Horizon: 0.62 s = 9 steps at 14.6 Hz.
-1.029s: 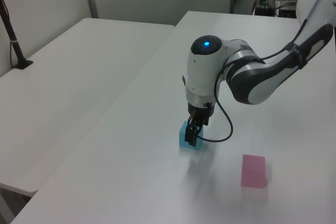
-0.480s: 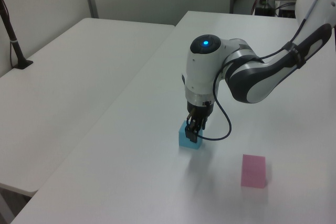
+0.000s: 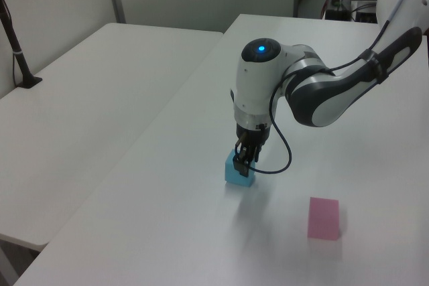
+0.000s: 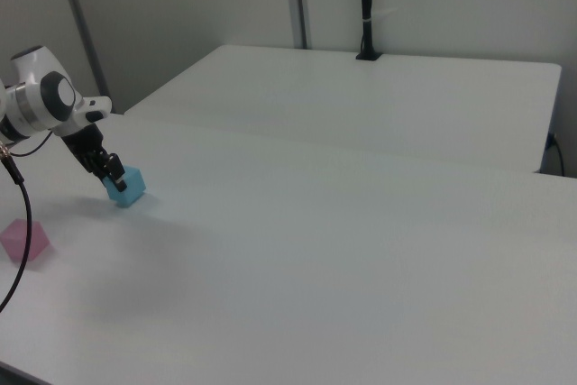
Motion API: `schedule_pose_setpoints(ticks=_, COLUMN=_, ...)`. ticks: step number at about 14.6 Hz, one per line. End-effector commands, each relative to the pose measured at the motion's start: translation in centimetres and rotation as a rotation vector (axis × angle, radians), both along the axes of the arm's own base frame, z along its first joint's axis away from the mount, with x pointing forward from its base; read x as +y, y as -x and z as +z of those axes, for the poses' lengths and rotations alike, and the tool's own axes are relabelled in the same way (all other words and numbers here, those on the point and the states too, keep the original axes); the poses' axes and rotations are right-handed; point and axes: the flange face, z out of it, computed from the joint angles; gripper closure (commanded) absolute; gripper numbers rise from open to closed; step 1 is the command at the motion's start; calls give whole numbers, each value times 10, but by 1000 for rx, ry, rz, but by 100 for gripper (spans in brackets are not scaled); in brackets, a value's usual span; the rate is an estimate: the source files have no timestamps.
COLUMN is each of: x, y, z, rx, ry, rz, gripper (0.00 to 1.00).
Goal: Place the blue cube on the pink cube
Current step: 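Lower the gripper around the light-blue cube and close on it, then lift the light-blue cube and carry it above the pink cube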
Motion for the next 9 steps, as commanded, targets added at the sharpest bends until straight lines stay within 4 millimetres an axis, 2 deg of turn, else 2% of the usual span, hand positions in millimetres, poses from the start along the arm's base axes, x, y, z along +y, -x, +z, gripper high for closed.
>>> schedule_pose_setpoints(ticks=1, x=-2, y=3, z=31, rx=-47, ry=-4, rz=-7, gripper=65)
schedule_pose_setpoints(ticks=4, x=-9, y=14, z=61, rx=-48, ry=13, rz=-11, gripper=65)
schedule_pose_setpoints(ticks=6, x=-17, y=25, z=96, rx=-58, ry=20, rz=5, gripper=65)
schedule_pose_setpoints(ticks=9, x=-31, y=53, z=142, rx=-27, ry=57, rz=15, gripper=65)
